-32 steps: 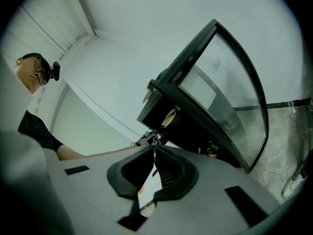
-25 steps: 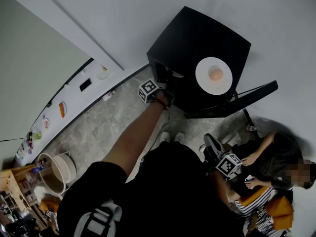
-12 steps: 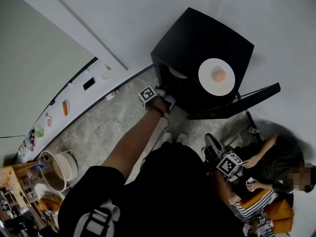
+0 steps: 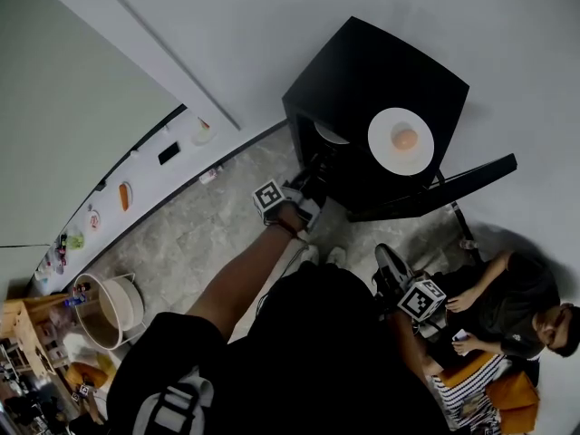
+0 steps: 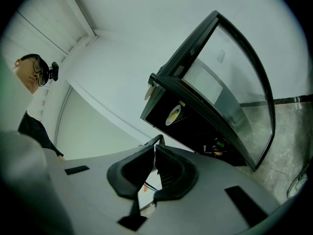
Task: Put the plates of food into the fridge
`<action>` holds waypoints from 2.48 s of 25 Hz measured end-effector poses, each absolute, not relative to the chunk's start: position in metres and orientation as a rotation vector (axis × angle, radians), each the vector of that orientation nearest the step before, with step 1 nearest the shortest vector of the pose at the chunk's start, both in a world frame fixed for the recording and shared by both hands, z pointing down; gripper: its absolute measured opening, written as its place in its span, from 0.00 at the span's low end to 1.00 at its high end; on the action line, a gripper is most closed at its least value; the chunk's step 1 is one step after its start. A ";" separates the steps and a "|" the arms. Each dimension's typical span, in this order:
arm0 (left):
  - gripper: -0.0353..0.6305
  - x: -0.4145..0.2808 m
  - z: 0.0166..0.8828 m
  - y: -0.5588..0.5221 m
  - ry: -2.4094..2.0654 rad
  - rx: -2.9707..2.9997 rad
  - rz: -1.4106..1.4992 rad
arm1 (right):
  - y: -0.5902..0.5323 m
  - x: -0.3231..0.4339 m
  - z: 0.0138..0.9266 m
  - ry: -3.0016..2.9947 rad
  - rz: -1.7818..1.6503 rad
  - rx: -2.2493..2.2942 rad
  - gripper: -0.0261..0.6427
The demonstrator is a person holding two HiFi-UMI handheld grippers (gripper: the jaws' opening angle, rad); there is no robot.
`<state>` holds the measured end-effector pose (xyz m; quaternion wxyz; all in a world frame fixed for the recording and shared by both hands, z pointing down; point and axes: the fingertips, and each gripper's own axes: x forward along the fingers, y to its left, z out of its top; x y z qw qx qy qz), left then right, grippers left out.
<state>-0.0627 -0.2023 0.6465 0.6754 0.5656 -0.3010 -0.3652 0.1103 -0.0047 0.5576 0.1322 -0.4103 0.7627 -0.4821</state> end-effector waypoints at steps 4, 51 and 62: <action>0.09 -0.064 0.637 -0.190 -0.673 1.317 -0.807 | -0.004 0.108 0.558 2.221 -1.404 -1.178 0.08; 0.09 0.012 0.482 -0.060 -0.794 2.445 -0.101 | -0.001 0.077 0.473 2.414 -1.162 -0.927 0.08; 0.09 0.061 0.469 -0.109 -0.666 2.221 -0.210 | -0.005 0.091 0.451 2.425 -1.056 -0.981 0.08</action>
